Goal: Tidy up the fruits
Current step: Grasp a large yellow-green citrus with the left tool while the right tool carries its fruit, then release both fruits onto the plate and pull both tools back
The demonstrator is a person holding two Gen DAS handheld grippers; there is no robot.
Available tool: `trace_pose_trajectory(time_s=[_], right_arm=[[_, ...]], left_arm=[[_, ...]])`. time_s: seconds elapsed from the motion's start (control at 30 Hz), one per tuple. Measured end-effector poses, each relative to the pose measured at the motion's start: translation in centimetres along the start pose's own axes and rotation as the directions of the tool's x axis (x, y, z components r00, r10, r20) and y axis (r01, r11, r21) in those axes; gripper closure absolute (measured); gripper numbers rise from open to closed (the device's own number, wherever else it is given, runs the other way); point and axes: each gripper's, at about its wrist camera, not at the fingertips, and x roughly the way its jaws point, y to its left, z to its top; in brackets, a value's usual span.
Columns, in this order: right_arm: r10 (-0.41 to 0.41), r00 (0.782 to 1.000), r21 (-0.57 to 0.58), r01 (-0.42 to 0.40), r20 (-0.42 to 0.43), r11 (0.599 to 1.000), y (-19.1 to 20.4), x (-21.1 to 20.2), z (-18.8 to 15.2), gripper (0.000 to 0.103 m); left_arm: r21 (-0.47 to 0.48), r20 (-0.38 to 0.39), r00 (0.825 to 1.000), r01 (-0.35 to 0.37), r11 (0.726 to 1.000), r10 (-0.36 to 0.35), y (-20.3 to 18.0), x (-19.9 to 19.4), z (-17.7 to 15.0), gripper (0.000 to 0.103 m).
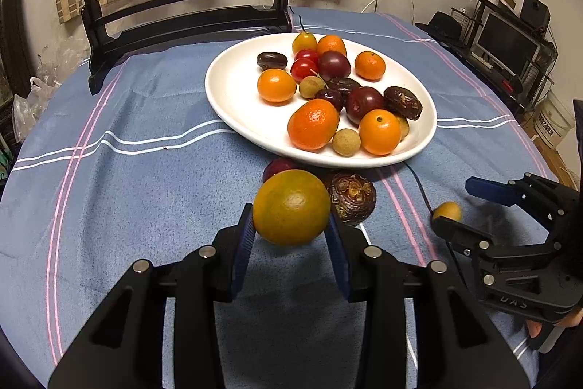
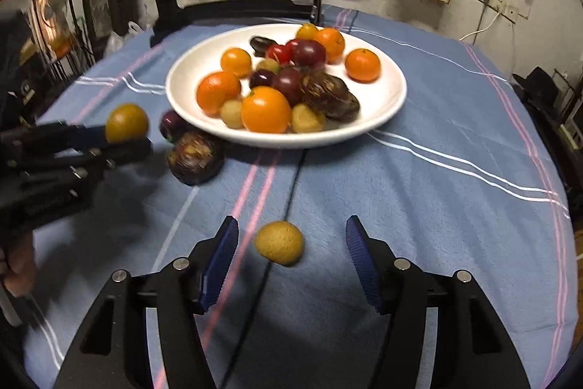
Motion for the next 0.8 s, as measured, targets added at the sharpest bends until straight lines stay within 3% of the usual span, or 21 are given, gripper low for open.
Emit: trace_pose_trajectory(time_s=[0.23,0.3,0.33,0.5,0.63,0.8], right_arm=[[-0.007,1.0,-0.05,0.005,-0.03,0.999,1.2,0.9,-0.7,0.044],[0.047,0.998,-0.046,-0.049,-0.041,0.998,1.5,0.8,-0.8,0.071],[0.053,0.998,-0.044,-0.055,-0.044,0.998,1.6,0.8,-0.7,0.075],[0.044,0.998,-0.011,-0.045,-0.035,0.999,1.5,0.4,-0.6,0.076],[0.106,0.992,0.074,-0.111,0.063,0.991,0.4,-1.6,0.6,0.076],[0.122,0.977,0.097,-0.14,0.177,0.985,-0.3,-3.1,4.4,0.077]], left_arm=[[0.017,0.009,1.0,0.01,1.0,-0.01,-0.5,-0.4,0.1,0.065],[0.017,0.011,1.0,0.014,1.0,-0.014,-0.6,-0.5,0.1,0.065],[0.017,0.011,1.0,0.014,1.0,-0.014,-0.6,-0.5,0.1,0.065],[0.008,0.012,1.0,0.024,1.0,-0.024,-0.5,-0.5,0.1,0.065],[-0.025,0.026,0.999,0.047,0.999,-0.047,-0.2,-1.1,0.6,0.065],[-0.033,0.054,0.996,0.067,0.997,-0.065,-0.3,-2.2,3.3,0.066]])
